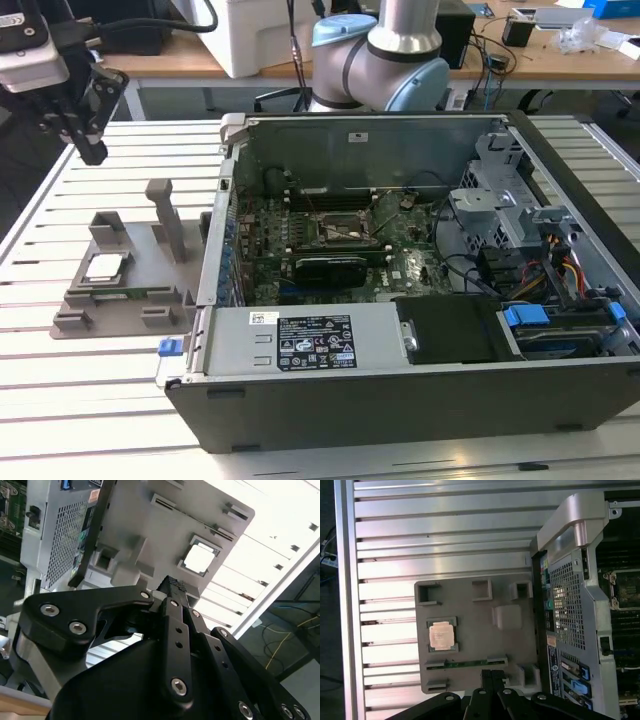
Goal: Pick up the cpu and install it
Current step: 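Reach for the cpu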
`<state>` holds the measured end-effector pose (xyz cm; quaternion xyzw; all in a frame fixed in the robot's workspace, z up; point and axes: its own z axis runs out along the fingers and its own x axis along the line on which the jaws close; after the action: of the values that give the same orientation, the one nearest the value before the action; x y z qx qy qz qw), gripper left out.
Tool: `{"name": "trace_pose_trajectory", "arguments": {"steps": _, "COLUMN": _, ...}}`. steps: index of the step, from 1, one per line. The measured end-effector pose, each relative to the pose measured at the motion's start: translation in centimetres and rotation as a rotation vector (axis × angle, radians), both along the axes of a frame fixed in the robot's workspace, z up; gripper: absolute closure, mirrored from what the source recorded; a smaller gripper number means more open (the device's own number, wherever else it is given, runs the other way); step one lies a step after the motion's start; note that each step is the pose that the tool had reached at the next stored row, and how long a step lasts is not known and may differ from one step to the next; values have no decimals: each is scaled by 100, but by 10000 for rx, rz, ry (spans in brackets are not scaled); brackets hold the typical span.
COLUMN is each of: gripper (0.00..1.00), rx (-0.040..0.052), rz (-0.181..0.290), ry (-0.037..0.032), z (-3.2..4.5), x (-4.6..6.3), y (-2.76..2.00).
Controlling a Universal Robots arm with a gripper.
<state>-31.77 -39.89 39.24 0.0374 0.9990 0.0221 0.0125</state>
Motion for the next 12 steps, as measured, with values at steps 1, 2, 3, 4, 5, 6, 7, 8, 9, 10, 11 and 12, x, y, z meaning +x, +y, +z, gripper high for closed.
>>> {"name": "trace_pose_trajectory", "arguments": {"steps": 1, "gripper": 89, "rx": 0, "rz": -1, "ry": 0, "z": -1, "x": -40, "y": 0}}
{"name": "trace_pose_trajectory", "arguments": {"steps": 2, "gripper": 89, "rx": 0, "rz": -1, "ry": 0, "z": -1, "x": -59, "y": 0}}
{"name": "trace_pose_trajectory", "arguments": {"steps": 3, "gripper": 89, "rx": 1, "rz": -1, "ry": 0, "z": -2, "x": -119, "y": 0}}
{"name": "trace_pose_trajectory", "arguments": {"steps": 4, "gripper": 89, "rx": 0, "rz": 0, "ry": -1, "z": -3, "x": -191, "y": 0}}
{"name": "trace_pose_trajectory", "arguments": {"steps": 5, "gripper": 89, "rx": 1, "rz": 0, "ry": -1, "z": -5, "x": -259, "y": 0}}
{"name": "trace_pose_trajectory", "arguments": {"steps": 6, "gripper": 89, "rx": 1, "rz": 0, "ry": -1, "z": -7, "x": -324, "y": 0}}
{"name": "trace_pose_trajectory", "arguments": {"steps": 7, "gripper": 89, "rx": 0, "rz": -1, "ry": 0, "z": -7, "x": -352, "y": 1}}
{"name": "trace_pose_trajectory", "arguments": {"steps": 8, "gripper": 89, "rx": 1, "rz": -1, "ry": -1, "z": -8, "x": -387, "y": 1}}
{"name": "trace_pose_trajectory", "arguments": {"steps": 9, "gripper": 89, "rx": 0, "rz": -1, "ry": 0, "z": -9, "x": -439, "y": 1}}
{"name": "trace_pose_trajectory", "arguments": {"steps": 10, "gripper": 89, "rx": 0, "rz": -1, "ry": -1, "z": -10, "x": -480, "y": 1}}
{"name": "trace_pose_trajectory", "arguments": {"steps": 11, "gripper": 89, "rx": 0, "rz": 0, "ry": -1, "z": -10, "x": -513, "y": 1}}
{"name": "trace_pose_trajectory", "arguments": {"steps": 12, "gripper": 89, "rx": 0, "rz": 0, "ry": -1, "z": -11, "x": -527, "y": 1}}
